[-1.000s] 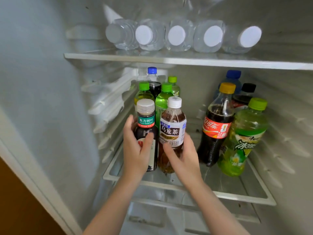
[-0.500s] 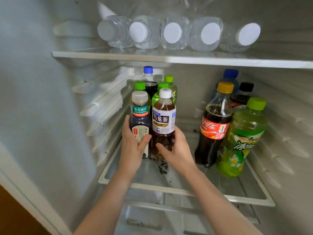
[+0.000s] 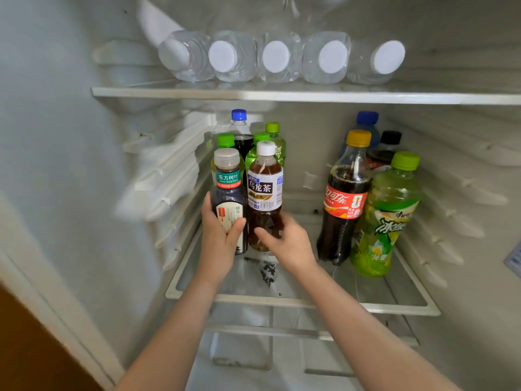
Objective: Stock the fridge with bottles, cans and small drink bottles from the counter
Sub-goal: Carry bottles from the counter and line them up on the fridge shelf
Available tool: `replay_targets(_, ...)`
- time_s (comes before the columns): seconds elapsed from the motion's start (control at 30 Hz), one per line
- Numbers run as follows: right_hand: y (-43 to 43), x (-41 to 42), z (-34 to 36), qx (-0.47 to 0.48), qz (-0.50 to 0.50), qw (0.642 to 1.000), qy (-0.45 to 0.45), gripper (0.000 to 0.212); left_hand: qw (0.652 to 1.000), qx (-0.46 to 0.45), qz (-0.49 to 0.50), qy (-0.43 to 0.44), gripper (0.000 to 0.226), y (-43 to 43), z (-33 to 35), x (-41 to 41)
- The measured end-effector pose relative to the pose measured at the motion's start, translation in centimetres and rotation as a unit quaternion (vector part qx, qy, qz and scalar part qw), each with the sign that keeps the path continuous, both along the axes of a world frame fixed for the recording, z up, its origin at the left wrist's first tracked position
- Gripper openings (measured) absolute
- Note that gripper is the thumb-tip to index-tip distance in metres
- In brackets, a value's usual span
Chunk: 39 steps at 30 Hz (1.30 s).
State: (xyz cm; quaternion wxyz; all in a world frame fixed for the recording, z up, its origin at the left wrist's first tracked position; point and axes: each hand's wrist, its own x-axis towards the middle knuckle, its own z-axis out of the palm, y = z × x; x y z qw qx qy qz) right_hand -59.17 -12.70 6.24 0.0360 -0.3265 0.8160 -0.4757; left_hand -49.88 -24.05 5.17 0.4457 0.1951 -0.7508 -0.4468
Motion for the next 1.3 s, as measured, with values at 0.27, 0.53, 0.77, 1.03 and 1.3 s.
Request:
replay_targets(0.27, 5.2, 4.5, -1.1, 0.004, -0.044, 0.999, -0.01, 0.042, 0.99, -0.054, 0.085, -0.095, 0.078, 4.8, -1.1, 3.8)
replay_targets(0.53, 14.1, 11.4, -3.1, -0.068, -0.135, 0.989, 0.006, 0.012, 0.994, -0.049, -0.094, -0.011, 0.02, 11.5, -5.3, 11.3)
replay_targets(0.77, 25.3, 21.7, -12.0, 0.007, -0.278, 0.936, -0.215, 0.023, 0.924, 0.121, -0.291, -0.214, 0.018, 15.9, -16.0, 15.4)
replay_targets(1.03, 37.3, 43.6, -23.0, 0.137, -0.498, 0.731, -0.445, 0.014, 0.58, 0.093, -0.443, -0.677, 0.016, 21.5, -31.4, 23.7)
replay_targets(1.3, 37.3, 61.8, -27.6, 0.153, -0.524, 0.571, -0.613, 0.011, 0.38, -0.126, -0.541, -0.739, 0.012, 23.9, -33.2, 33.1)
